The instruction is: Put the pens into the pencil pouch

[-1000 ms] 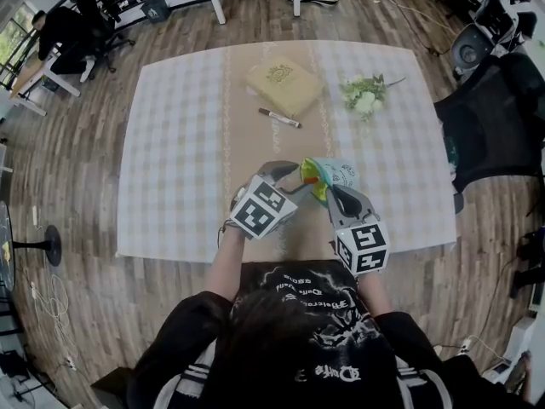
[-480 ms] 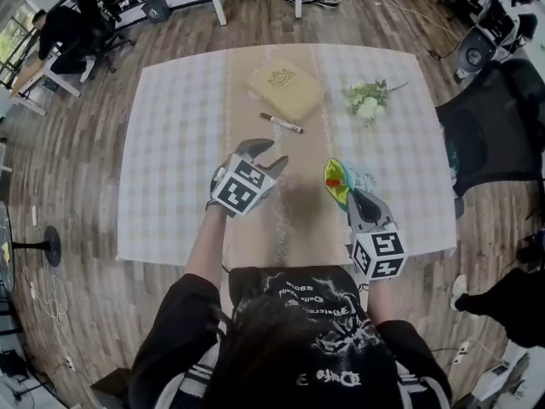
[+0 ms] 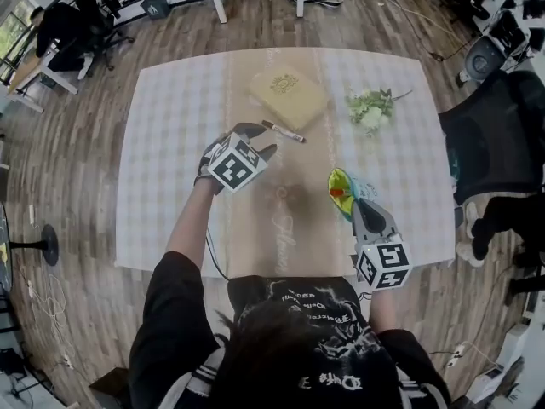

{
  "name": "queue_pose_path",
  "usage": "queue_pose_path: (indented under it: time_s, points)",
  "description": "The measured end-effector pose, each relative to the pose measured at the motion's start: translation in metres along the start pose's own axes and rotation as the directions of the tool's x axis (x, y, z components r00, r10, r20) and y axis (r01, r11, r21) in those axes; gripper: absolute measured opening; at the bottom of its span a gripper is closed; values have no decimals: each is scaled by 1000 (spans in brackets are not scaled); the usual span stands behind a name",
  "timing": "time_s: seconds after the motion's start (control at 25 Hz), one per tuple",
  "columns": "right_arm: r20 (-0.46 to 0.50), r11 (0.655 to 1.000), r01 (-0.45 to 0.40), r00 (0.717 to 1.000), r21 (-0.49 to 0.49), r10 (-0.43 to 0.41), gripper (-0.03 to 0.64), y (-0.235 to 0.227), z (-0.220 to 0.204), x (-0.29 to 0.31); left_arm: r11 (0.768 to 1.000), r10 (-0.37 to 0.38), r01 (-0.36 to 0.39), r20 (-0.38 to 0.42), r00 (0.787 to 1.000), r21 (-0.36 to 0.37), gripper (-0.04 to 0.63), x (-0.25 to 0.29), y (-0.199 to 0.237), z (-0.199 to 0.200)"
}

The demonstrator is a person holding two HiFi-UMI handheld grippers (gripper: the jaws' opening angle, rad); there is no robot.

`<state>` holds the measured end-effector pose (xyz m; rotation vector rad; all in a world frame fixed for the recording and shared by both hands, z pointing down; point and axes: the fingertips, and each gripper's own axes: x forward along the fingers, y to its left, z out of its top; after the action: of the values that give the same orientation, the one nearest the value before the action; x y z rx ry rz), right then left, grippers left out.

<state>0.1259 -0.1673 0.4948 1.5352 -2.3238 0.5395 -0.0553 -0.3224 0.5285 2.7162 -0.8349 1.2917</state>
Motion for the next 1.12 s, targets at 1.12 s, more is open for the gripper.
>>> queue_pose_path:
  time_s: [1.12]
  points:
    - [-61, 993, -98, 993, 69, 102, 31, -21, 16, 74, 909, -134, 263, -370, 919, 324, 170, 133, 75, -53]
